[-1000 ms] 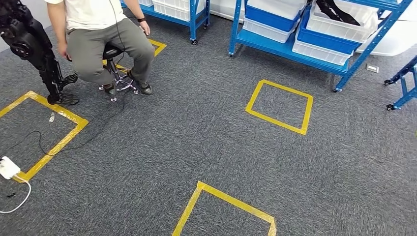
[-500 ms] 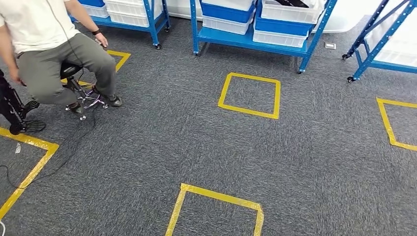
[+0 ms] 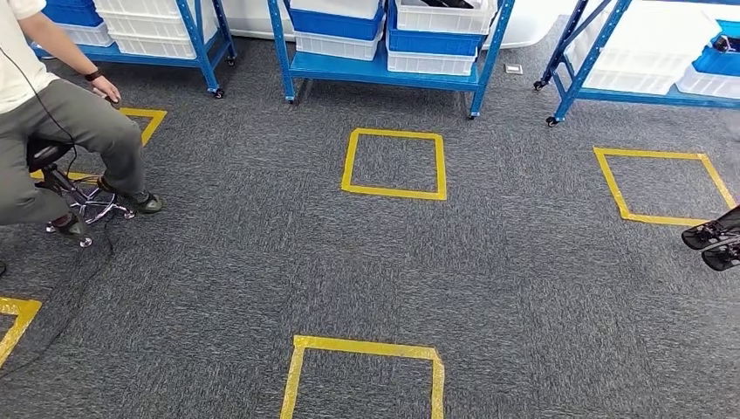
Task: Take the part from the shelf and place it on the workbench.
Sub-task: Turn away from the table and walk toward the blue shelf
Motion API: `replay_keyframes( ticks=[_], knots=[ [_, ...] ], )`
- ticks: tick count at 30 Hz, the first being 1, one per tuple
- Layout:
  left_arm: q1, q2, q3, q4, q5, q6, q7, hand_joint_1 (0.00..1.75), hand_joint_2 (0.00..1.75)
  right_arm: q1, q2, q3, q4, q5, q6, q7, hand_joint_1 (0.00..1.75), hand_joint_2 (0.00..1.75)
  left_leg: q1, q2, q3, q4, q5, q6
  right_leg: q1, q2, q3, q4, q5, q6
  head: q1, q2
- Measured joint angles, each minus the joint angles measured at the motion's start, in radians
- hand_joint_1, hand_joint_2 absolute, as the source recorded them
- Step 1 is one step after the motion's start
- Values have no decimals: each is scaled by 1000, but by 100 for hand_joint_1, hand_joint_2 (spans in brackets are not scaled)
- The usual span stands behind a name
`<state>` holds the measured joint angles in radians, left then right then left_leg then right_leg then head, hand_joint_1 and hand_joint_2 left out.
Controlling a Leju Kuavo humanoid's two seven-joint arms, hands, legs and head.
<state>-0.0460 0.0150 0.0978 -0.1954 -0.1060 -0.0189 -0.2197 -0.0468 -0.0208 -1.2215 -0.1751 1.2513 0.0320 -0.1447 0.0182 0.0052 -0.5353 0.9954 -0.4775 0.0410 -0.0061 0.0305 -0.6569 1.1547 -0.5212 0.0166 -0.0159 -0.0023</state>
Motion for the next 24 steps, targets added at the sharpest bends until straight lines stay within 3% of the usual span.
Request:
replay_keyframes(
  ticks=[2,3,4,5,7,9,11,12,14,15,17,18,19,21,23,24],
  knots=[
    [3,0,0,0,1,0,0,0,0,-2,0,0,-1,0,0,0,0,0,-1,29,-2,0,-1,0,-6,-17,-58,118,-46,8,1,0],
    [3,0,0,0,1,0,0,0,0,-1,0,0,-1,0,0,0,0,0,0,43,-3,1,-2,-1,-9,-20,-66,137,-49,16,1,0],
    [3,0,0,0,1,0,0,0,0,1,0,0,-1,0,0,0,0,0,1,56,-2,1,-3,-3,-13,-26,-49,111,-35,27,2,0],
    [3,-1,0,0,1,1,0,0,0,2,-1,0,-2,0,0,0,0,0,2,67,0,1,-5,-7,-16,-36,-13,48,-11,37,2,0],
    [3,0,0,0,1,1,0,0,0,0,-1,0,-3,0,0,0,0,0,0,90,9,2,-12,-19,-16,-91,64,-91,36,42,3,0],
    [2,2,0,0,1,1,0,0,0,-3,0,0,-5,0,0,-1,0,0,-5,111,21,2,-20,-34,-10,-120,90,-143,53,26,3,0],
    [-3,1,0,0,1,1,0,0,0,-2,-1,0,-7,0,-1,-1,0,0,-3,129,32,-1,-26,-49,-9,-95,89,-143,55,6,2,0],
    [-5,1,0,-1,1,1,0,0,0,-1,-1,0,-8,0,-1,-2,0,0,0,117,34,4,-34,-56,-13,-83,89,-145,57,-2,0,0],
    [-6,0,-1,-2,1,1,-1,0,0,0,0,0,-8,0,-1,-2,0,0,6,59,11,65,-79,-64,-22,-57,96,-149,63,-18,-4,0],
    [-4,1,-1,-2,1,1,-1,0,0,-1,1,0,-8,0,-1,-2,0,0,8,25,-17,126,-114,-65,-21,-44,95,-148,65,-24,-6,0],
    [1,2,-1,-1,1,0,-1,0,0,-2,2,0,-8,0,-1,-2,0,0,7,-2,-85,258,-170,-64,-15,-14,94,-148,66,-32,-7,0],
    [2,2,-1,-1,1,0,0,0,0,-1,2,0,-8,0,-1,-2,0,0,8,-6,-106,289,-170,-63,-13,2,95,-147,66,-33,-7,0],
    [3,2,-1,-1,1,0,0,0,0,0,2,0,-8,0,-1,-2,0,0,8,-8,-109,281,-148,-61,-11,18,96,-147,65,-34,-7,0],
    [4,2,-1,-1,1,0,0,0,0,1,2,0,-8,0,-1,-2,0,87,9,-29,-71,170,-66,-55,-10,46,99,-146,65,-33,-7,0],
    [3,2,-2,0,1,0,0,0,0,0,3,0,-8,1,-3,-2,0,175,9,-64,-29,56,-14,-47,-5,68,98,-142,64,-29,-6,0],
    [1,2,-3,0,1,0,0,0,0,0,3,0,-8,2,-6,-1,0,175,7,-75,-20,29,-6,-42,-3,76,94,-142,64,-24,-6,0]
  ],
)
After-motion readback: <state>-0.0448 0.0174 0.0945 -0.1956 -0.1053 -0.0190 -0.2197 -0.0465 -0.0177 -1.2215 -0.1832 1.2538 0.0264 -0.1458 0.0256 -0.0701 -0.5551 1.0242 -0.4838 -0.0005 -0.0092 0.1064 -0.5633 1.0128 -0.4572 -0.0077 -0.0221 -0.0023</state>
